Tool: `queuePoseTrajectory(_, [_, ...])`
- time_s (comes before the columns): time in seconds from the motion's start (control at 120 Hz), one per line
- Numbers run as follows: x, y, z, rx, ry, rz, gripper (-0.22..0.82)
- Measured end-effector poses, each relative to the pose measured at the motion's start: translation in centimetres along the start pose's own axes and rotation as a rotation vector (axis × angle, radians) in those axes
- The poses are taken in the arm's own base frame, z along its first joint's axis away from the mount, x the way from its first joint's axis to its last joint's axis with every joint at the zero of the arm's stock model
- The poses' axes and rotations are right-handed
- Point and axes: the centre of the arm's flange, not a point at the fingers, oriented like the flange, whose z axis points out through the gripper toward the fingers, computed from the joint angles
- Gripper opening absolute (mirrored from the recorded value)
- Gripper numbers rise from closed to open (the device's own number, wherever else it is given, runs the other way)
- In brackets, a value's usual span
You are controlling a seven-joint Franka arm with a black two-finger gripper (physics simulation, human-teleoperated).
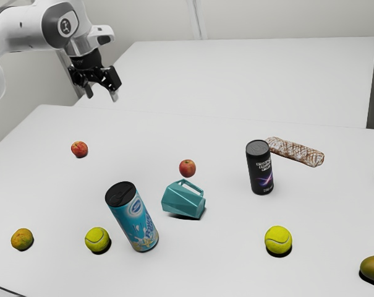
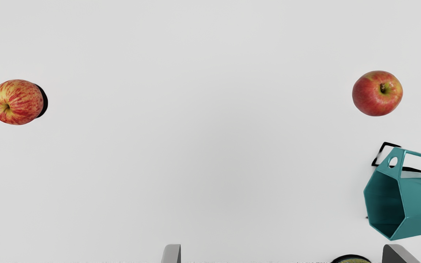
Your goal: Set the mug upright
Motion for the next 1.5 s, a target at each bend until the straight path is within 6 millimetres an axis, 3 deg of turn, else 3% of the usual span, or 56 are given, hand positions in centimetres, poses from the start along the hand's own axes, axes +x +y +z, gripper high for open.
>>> queuePoseTrajectory(0.158, [-0.1,0.1,0.2,-0.006,-0.009,0.000,0.60])
queuePoseTrajectory(0.25, [-0.4,0.7,1.6,-0.029,-0.035,0.006,0.60])
queuePoseTrajectory(0.367, [-1.0,2.2,3.8,-0.134,-0.066,0.000,0.60])
queuePoseTrajectory(0.5, [-3.8,2.6,6.9,-0.309,-0.085,-0.054,0.60])
queuePoseTrajectory(0.642, [-6.0,3.6,12.7,-0.465,-0.112,-0.105,0.60])
queuePoseTrajectory(0.8, [-7.4,5.6,16.7,-0.538,-0.130,-0.108,0.60])
queuePoseTrajectory(1.0, [-10.2,9.3,19.7,-0.617,-0.133,-0.103,0.60])
queuePoseTrajectory(1.167, [-10.0,11.3,20.4,-0.644,-0.100,-0.061,0.60])
queuePoseTrajectory(1.267, [-9.5,12.2,22.1,-0.677,-0.092,-0.052,0.60])
queuePoseTrajectory(1.358, [-9.2,11.6,22.6,-0.691,-0.067,-0.052,0.60])
queuePoseTrajectory(1.5, [-9.0,7.6,22.8,-0.697,-0.013,-0.096,0.60])
